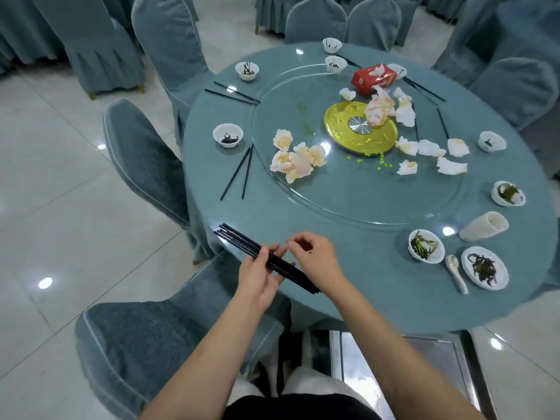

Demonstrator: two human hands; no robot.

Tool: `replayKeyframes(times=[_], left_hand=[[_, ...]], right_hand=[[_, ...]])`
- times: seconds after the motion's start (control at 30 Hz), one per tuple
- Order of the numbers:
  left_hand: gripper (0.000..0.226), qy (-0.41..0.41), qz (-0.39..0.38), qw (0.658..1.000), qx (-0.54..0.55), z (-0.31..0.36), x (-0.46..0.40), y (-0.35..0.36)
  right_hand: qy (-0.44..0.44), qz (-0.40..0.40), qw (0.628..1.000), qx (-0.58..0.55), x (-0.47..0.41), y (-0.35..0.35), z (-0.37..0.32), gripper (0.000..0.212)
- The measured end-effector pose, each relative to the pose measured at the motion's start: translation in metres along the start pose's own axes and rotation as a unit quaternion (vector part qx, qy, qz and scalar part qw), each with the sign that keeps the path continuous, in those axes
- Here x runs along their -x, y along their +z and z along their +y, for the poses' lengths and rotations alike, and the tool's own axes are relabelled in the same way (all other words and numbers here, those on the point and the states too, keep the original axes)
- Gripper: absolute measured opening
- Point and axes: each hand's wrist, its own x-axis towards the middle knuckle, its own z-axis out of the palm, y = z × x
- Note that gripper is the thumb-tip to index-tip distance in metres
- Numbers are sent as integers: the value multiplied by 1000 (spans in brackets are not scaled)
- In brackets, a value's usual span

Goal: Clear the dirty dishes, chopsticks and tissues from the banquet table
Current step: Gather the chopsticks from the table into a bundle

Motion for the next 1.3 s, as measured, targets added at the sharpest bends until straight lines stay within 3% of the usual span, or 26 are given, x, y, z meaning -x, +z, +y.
replayKeyframes(times=[0.1, 0.4, 0.83, 1.07, 1.3], left_hand=[[7, 1, -8, 1000, 16, -2, 12, -9], [13, 17, -30, 999, 0, -12, 50, -17], [6, 22, -94, 994, -56, -62, 132, -34], [13, 65, -67, 994, -59, -68, 197, -81], [14, 105, -38, 992, -58, -46, 244, -134]], right_hand=[[43, 105, 990, -85, 20, -6, 14, 14], [145, 182, 941, -245, 73, -24, 36, 13], [166, 195, 898, -359, 168, -14, 47, 15], [165, 179, 879, -410, 232, 21, 51, 11], [164, 137, 890, -402, 282, 66, 28, 15]])
